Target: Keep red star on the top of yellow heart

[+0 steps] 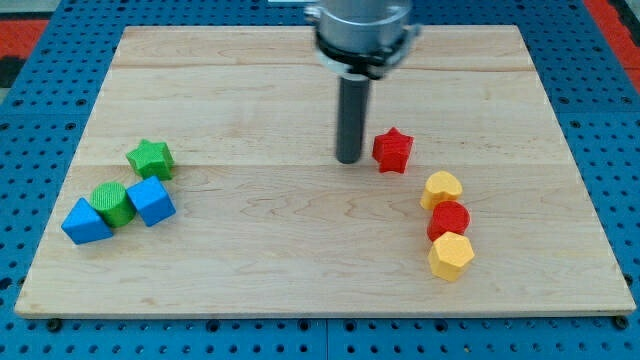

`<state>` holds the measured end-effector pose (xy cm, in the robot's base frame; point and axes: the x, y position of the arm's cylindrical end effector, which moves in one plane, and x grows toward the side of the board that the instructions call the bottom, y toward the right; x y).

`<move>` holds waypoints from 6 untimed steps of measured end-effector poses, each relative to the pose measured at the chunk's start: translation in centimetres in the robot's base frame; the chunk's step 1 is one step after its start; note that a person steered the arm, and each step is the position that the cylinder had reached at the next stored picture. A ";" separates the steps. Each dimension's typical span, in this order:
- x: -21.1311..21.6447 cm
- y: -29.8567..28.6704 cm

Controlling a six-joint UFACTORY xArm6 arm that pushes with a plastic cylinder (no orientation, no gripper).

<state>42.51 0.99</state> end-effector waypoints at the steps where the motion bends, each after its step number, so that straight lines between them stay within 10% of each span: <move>1: -1.0 3.5; 6: 0.6 8.8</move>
